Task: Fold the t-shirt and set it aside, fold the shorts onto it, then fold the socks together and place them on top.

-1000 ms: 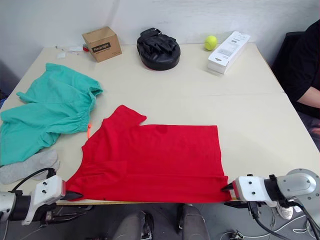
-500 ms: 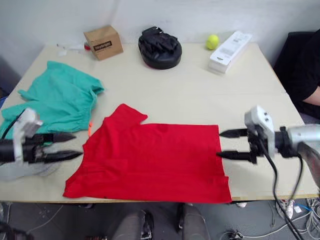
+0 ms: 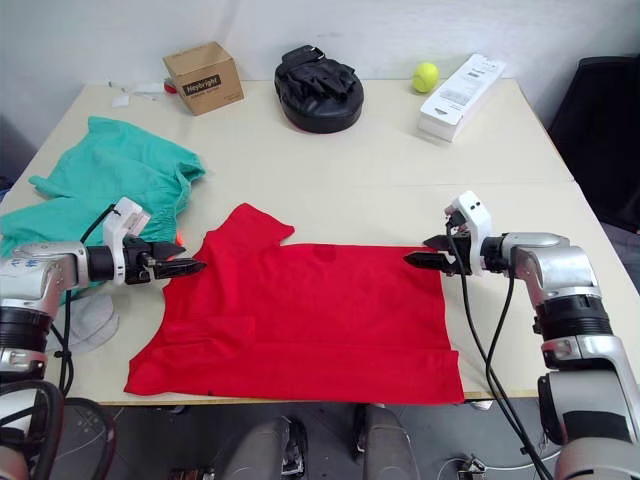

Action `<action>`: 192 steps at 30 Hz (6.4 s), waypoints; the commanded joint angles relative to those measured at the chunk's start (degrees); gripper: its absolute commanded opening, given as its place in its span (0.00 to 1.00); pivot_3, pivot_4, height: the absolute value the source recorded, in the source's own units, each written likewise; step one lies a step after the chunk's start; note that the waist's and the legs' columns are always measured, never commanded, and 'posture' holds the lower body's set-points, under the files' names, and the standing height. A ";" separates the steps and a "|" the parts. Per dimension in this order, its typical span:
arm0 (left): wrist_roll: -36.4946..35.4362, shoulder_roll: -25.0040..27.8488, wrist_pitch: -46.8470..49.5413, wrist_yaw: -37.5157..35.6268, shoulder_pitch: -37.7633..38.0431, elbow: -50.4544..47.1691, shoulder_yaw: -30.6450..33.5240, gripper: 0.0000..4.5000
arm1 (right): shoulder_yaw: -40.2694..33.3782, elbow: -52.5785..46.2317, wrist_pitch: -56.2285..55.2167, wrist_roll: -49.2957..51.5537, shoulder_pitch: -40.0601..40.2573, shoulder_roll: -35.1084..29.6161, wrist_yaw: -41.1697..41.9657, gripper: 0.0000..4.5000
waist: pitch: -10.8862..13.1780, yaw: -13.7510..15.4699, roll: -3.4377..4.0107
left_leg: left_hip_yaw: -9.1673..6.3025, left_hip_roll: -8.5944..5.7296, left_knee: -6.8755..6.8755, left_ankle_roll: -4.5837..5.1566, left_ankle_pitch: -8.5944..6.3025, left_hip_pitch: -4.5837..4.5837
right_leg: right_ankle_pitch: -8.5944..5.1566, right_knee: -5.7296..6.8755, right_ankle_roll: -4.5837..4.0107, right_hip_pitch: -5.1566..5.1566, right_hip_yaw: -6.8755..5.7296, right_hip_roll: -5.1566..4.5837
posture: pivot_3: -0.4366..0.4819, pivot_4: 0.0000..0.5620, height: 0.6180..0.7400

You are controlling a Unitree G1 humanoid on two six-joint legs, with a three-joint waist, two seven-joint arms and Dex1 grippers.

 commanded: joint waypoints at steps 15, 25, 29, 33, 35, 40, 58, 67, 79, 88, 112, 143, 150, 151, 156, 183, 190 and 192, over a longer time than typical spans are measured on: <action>2.99 -2.57 -1.39 -3.07 -1.05 3.37 -0.75 0.67 | 1.48 11.85 -10.63 -10.28 -3.01 3.14 4.59 0.45 | -0.10 -0.11 -0.17 | 0.08 -0.01 0.05 -0.02 0.05 0.27 | 0.12 0.26 -0.05 0.12 0.15 -0.07 | 0.48 0.27 1.00; 6.29 -2.05 -4.80 -2.06 -2.75 7.36 -1.50 0.01 | 0.53 11.62 -11.52 -10.80 -2.37 3.50 5.54 0.00 | -0.10 -0.34 -0.17 | 0.07 -0.01 0.05 -0.02 0.05 0.27 | 0.11 0.25 -0.06 0.12 0.15 -0.07 | 0.48 0.27 1.00; 7.59 -1.47 -6.80 -1.05 -4.41 10.53 -1.40 0.05 | 0.12 11.04 -11.28 -10.50 -2.05 3.79 5.23 0.00 | -0.10 -0.54 -0.17 | 0.07 -0.01 0.05 -0.02 0.05 0.28 | 0.11 0.26 -0.06 0.12 0.14 -0.07 | 0.48 0.27 1.00; 7.64 -1.62 -6.81 -1.99 -4.87 11.24 -1.57 0.28 | -0.06 9.98 -11.05 -10.38 -1.31 3.91 5.20 0.00 | -0.11 -0.67 -0.17 | 0.07 -0.01 0.05 -0.03 0.06 0.30 | 0.11 0.29 -0.06 0.12 0.15 -0.07 | 0.48 0.27 1.00; 7.39 -1.57 -6.73 -2.60 -5.00 10.73 -1.57 0.40 | -0.19 9.51 -10.97 -10.40 -0.93 3.85 5.23 0.00 | -0.11 -0.68 -0.17 | 0.07 -0.01 0.05 -0.03 0.06 0.30 | 0.11 0.30 -0.06 0.12 0.15 -0.07 | 0.48 0.27 1.00; 6.63 -0.84 -5.53 -4.40 -6.95 11.78 -0.70 0.73 | -0.38 8.79 -11.26 -10.74 -0.44 3.70 5.23 0.00 | -0.11 -0.69 -0.18 | 0.06 -0.02 0.05 -0.04 0.07 0.30 | 0.11 0.31 -0.06 0.12 0.14 -0.08 | 0.48 0.27 1.00; 14.71 -10.02 -5.59 -2.95 -22.44 32.30 -5.78 0.96 | -2.05 3.73 -8.21 -9.32 1.71 3.97 4.49 0.00 | -0.13 -0.84 -0.27 | 0.08 -0.04 0.05 -0.03 0.07 0.25 | 0.11 0.51 -0.05 0.12 0.10 -0.06 | 0.48 0.27 1.00; 14.93 -9.66 -6.36 -5.12 -23.27 33.76 -3.93 0.37 | -2.65 2.40 -7.84 -8.98 2.39 3.49 4.09 0.00 | -0.13 -1.00 -0.27 | 0.07 -0.05 0.06 -0.03 0.07 0.25 | 0.11 0.52 -0.06 0.12 0.10 -0.07 | 0.48 0.27 1.00; 11.07 -4.80 -25.47 -14.22 -11.68 12.72 -0.04 0.00 | -7.01 -7.28 -24.26 -6.00 6.64 1.16 8.14 0.00 | -0.08 -1.39 -0.34 | 0.07 -0.01 0.03 -0.05 0.05 0.15 | 0.11 0.49 -0.06 0.03 0.11 -0.04 | 0.48 0.27 1.00; 16.32 -0.69 -54.38 -0.76 5.07 -1.12 3.00 0.00 | -9.86 -16.68 -51.88 -7.86 20.66 -1.83 11.39 0.00 | -0.07 -1.21 -0.35 | 0.10 -0.01 0.03 -0.04 0.00 0.24 | 0.11 0.19 -0.05 0.09 0.14 -0.09 | 0.48 0.27 1.00; 56.95 7.48 -111.78 47.31 25.52 2.35 6.50 0.00 | -0.07 7.03 -113.22 -23.50 22.93 -8.77 0.52 0.00 | -0.07 -1.21 -0.34 | 0.62 0.00 -0.72 0.14 -0.11 0.86 | 0.11 -0.05 -0.05 0.24 0.47 -0.14 | 0.48 0.27 1.00; -23.32 16.85 9.74 3.94 16.47 -16.82 4.37 1.00 | 0.40 -37.37 -40.06 13.21 22.50 -11.64 -1.19 1.00 | -0.08 0.39 -0.37 | 0.80 0.05 -0.82 -0.02 -0.04 1.14 | 0.08 0.00 -0.10 0.34 0.60 -0.08 | 0.48 0.27 1.00; -15.38 7.16 23.22 1.40 -3.08 -1.77 -6.97 1.00 | -0.19 -43.00 -33.21 11.27 21.50 -6.23 -2.47 1.00 | 0.00 0.36 -0.58 | 0.85 0.07 -0.25 -0.01 -0.04 0.78 | 0.09 0.20 -0.07 0.16 0.59 0.05 | 0.48 0.27 1.00; -13.60 5.42 23.83 1.62 -5.13 0.78 -8.60 1.00 | -0.36 -43.71 -32.57 11.00 21.67 -5.72 -2.66 1.00 | -0.01 0.31 -0.60 | 0.83 0.10 -0.15 -0.01 -0.05 0.72 | 0.09 0.21 -0.07 0.14 0.58 0.06 | 0.48 0.27 1.00; -8.32 0.20 25.10 0.68 -10.70 8.71 -11.55 0.95 | -1.75 -45.78 -30.11 10.29 22.64 -4.53 -3.22 1.00 | -0.03 0.81 -0.59 | 0.82 0.05 0.01 0.02 -0.05 0.78 | 0.09 0.39 -0.06 0.17 0.62 -0.02 | 0.48 0.27 1.00; -8.44 18.43 -1.43 -30.76 18.61 -31.44 -4.46 0.02 | -3.60 -45.66 -31.22 3.48 29.37 -3.07 -0.65 1.00 | 0.11 -1.26 -0.80 | 0.73 0.14 -0.05 -0.04 -0.11 0.69 | 0.03 0.31 -0.16 0.07 0.63 -0.04 | 0.48 0.27 1.00; -2.93 20.44 -17.17 -28.29 28.15 -30.21 -2.73 0.02 | -2.42 -44.99 -31.77 1.89 29.84 -2.48 0.66 1.00 | 0.12 -0.60 -0.79 | 0.65 0.14 -0.07 0.08 -0.30 0.66 | 0.01 0.26 -0.19 0.05 0.57 -0.11 | 0.48 0.27 1.00; -2.97 19.60 -17.52 -27.13 27.94 -29.61 -2.17 0.02 | -2.10 -44.42 -32.15 1.25 29.54 -2.23 1.07 1.00 | 0.12 -0.19 -0.79 | 0.65 0.13 -0.07 0.13 -0.34 0.63 | 0.01 0.24 -0.18 0.04 0.57 -0.11 | 0.48 0.27 1.00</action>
